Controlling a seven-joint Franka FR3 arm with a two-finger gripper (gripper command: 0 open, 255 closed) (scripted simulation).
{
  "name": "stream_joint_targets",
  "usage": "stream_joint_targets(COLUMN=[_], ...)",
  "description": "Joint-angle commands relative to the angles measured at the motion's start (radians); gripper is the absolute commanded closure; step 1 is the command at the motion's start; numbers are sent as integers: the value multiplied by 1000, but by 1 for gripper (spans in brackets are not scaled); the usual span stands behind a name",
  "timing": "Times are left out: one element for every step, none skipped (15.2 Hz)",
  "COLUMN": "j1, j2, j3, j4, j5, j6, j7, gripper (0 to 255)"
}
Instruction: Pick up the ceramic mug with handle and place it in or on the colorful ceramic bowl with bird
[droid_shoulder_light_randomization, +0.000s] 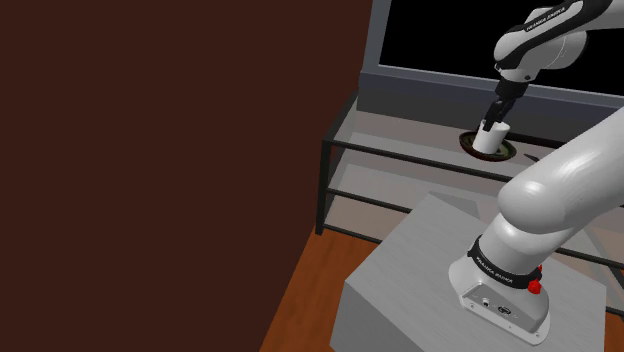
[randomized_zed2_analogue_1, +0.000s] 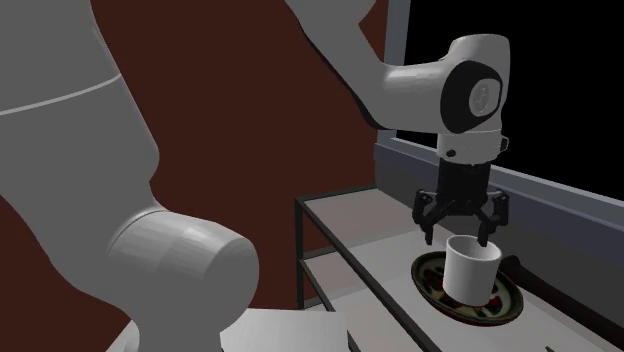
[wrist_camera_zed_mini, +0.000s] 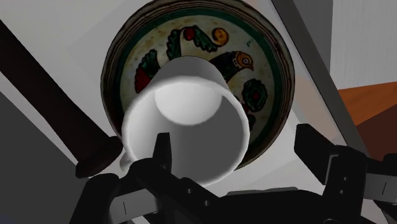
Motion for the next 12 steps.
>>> stream_joint_targets(j1=[-4, -7, -9, -11, -11, -12, -12, -11, -11, -11, -11, -11], j2=[-23, -44, -62, -75, -75, -75, -75, -75, -75, -75, -75, -75], j3=[14, 28, 40, 51, 51, 51, 51, 51, 51, 51, 51, 51], j4=[18, 37, 57, 73, 73, 73, 73, 73, 73, 73, 73, 73], j5=[-8, -13, -17, -18, -18, -18, -18, -18, -18, -18, -18, -18], j6=[-39, -77, -114, -143, -143, -143, -143, -143, -143, -143, -143, -143], j7=[8, 14, 19, 22, 22, 22, 22, 22, 22, 22, 22, 22], gripper=[0, 0, 0, 0, 0, 0, 0, 0, 0, 0, 0, 0])
